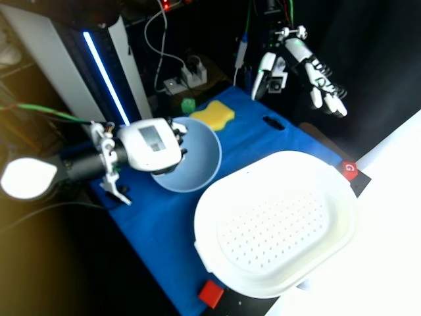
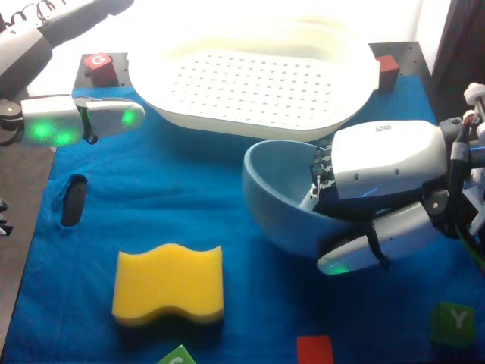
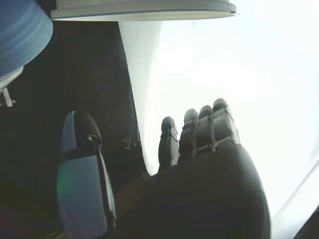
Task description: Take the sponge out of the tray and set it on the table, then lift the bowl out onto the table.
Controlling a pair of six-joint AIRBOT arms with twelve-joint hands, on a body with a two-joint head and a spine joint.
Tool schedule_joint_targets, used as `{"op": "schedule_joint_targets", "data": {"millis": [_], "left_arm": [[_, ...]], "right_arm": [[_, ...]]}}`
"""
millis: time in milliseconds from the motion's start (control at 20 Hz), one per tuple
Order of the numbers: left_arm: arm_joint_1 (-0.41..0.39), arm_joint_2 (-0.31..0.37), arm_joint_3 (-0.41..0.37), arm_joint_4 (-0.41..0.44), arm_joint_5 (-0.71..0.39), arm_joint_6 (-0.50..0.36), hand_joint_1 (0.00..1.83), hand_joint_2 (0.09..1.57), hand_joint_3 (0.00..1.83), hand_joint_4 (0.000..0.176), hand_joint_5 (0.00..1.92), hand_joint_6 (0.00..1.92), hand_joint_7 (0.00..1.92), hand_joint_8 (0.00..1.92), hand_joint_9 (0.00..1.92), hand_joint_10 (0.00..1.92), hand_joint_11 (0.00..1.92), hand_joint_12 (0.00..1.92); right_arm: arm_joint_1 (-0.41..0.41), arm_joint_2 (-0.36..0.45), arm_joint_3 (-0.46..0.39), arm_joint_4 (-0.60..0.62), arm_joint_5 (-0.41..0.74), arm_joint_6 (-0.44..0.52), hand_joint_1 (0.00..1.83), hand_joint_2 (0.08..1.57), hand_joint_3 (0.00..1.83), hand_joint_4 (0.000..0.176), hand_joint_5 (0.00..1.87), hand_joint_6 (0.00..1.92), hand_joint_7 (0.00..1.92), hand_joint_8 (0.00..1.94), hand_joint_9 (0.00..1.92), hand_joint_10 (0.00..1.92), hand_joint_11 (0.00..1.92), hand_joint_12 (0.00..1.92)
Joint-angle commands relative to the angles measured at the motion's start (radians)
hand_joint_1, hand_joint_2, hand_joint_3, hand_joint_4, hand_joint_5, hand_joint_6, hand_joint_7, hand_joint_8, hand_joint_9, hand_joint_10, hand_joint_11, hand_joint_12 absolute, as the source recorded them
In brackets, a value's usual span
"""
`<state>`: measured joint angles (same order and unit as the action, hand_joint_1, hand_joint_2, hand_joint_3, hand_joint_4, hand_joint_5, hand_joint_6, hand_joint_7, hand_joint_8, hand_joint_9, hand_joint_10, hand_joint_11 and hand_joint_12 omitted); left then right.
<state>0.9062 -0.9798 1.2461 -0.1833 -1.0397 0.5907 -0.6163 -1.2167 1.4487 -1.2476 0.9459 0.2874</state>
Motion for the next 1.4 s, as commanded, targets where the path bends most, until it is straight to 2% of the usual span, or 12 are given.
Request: {"op": "schedule_joint_targets", "data": {"millis": [0, 150, 350, 450, 700, 900, 950, 1000, 1050, 1100, 1200, 1350], "left_arm": [[-0.005, 0.003, -0.002, -0.017, -0.125, -0.006, 0.69, 0.94, 0.01, 0.111, 0.18, 0.0, 0.1, 0.01, 0.0, 0.0, 0.0, 0.0], [-0.004, 0.003, -0.003, -0.017, -0.126, -0.006, 0.67, 0.95, 0.0, 0.111, 0.18, 0.0, 0.11, 0.0, 0.0, 0.0, 0.0, 0.0], [-0.002, 0.003, -0.004, -0.021, -0.13, -0.006, 0.68, 0.94, 0.0, 0.122, 0.2, 0.01, 0.1, 0.0, 0.0, 0.0, 0.0, 0.0], [0.001, 0.003, -0.005, -0.023, -0.133, -0.006, 0.68, 0.94, 0.0, 0.105, 0.2, 0.0, 0.11, 0.0, 0.0, 0.0, 0.0, 0.0], [0.007, 0.004, -0.006, -0.029, -0.14, -0.006, 0.71, 0.94, 0.0, 0.09, 0.2, 0.0, 0.11, 0.0, 0.0, 0.0, 0.02, 0.01], [0.016, 0.004, -0.007, -0.035, -0.147, -0.007, 0.69, 0.96, 0.01, 0.101, 0.19, 0.0, 0.12, 0.01, 0.01, 0.01, 0.02, 0.01], [0.017, 0.004, -0.008, -0.035, -0.15, -0.007, 0.67, 0.95, 0.0, 0.095, 0.16, 0.0, 0.14, 0.01, 0.05, 0.02, 0.07, 0.03], [0.019, 0.006, -0.013, -0.033, -0.158, -0.008, 0.64, 0.93, 0.0, 0.123, 0.15, 0.0, 0.15, 0.01, 0.08, 0.03, 0.1, 0.05], [0.026, 0.011, -0.022, -0.028, -0.175, -0.011, 0.63, 0.92, 0.0, 0.14, 0.15, 0.0, 0.16, 0.0, 0.09, 0.01, 0.1, 0.06], [0.038, 0.016, -0.033, -0.027, -0.204, -0.02, 0.73, 0.91, 0.0, 0.149, 0.16, 0.01, 0.12, 0.0, 0.03, 0.0, 0.03, 0.03], [0.078, 0.028, -0.058, -0.032, -0.285, -0.043, 0.7, 0.94, 0.01, 0.095, 0.14, 0.0, 0.06, 0.0, 0.01, 0.0, 0.06, 0.05], [0.14, 0.041, -0.104, -0.055, -0.391, -0.045, 0.66, 0.95, 0.01, 0.112, 0.12, 0.01, 0.06, 0.01, 0.04, 0.01, 0.06, 0.06]], "right_arm": [[-0.001, -0.007, 0.0, 0.046, 0.048, 0.011, 0.03, 1.39, 0.0, 0.0, 0.58, 1.04, 0.85, 1.32, 0.94, 1.58, 0.94, 1.77], [-0.003, -0.01, -0.005, 0.046, 0.047, 0.011, 0.0, 1.21, 0.0, 0.0, 0.34, 0.06, 0.36, 0.11, 0.35, 0.35, 0.1, 1.14], [-0.003, 0.001, -0.025, 0.046, 0.047, 0.011, 0.0, 1.09, 0.0, 0.143, 0.0, 0.0, 0.01, 0.0, 0.02, 0.0, 0.0, 0.06], [-0.009, 0.017, -0.039, 0.057, 0.047, 0.011, 0.0, 1.08, 0.0, 0.172, 0.0, 0.0, 0.0, 0.0, 0.0, 0.0, 0.0, 0.0], [-0.031, 0.058, -0.054, 0.149, 0.051, 0.01, 0.0, 1.07, 0.0, 0.172, 0.0, 0.0, 0.0, 0.0, 0.0, 0.0, 0.0, 0.0], [-0.073, 0.096, -0.06, 0.301, 0.095, -0.05, 0.02, 1.21, 0.03, 0.043, 0.0, 0.0, 0.0, 0.0, 0.0, 0.0, 0.0, 0.0], [-0.096, 0.112, -0.064, 0.378, 0.126, -0.088, 0.0, 1.19, 0.02, 0.149, 0.0, 0.0, 0.0, 0.0, 0.0, 0.0, 0.0, 0.0], [-0.124, 0.13, -0.07, 0.463, 0.158, -0.128, 0.0, 1.1, 0.0, 0.171, 0.0, 0.0, 0.0, 0.0, 0.0, 0.0, 0.0, 0.0], [-0.159, 0.155, -0.082, 0.56, 0.195, -0.176, 0.11, 1.15, 0.02, 0.171, 0.0, 0.0, 0.0, 0.0, 0.0, 0.0, 0.0, 0.0], [-0.192, 0.176, -0.092, 0.656, 0.242, -0.215, 0.14, 1.17, 0.03, 0.082, 0.02, 0.01, 0.0, 0.0, 0.0, 0.0, 0.0, 0.0], [-0.253, 0.19, -0.091, 0.805, 0.341, -0.248, 0.05, 1.15, 0.01, 0.142, 0.02, 0.0, 0.01, 0.0, 0.0, 0.0, 0.0, 0.0], [-0.316, 0.196, -0.09, 0.951, 0.432, -0.277, 0.09, 1.21, 0.02, 0.172, 0.0, 0.0, 0.0, 0.0, 0.0, 0.0, 0.0, 0.0]]}}
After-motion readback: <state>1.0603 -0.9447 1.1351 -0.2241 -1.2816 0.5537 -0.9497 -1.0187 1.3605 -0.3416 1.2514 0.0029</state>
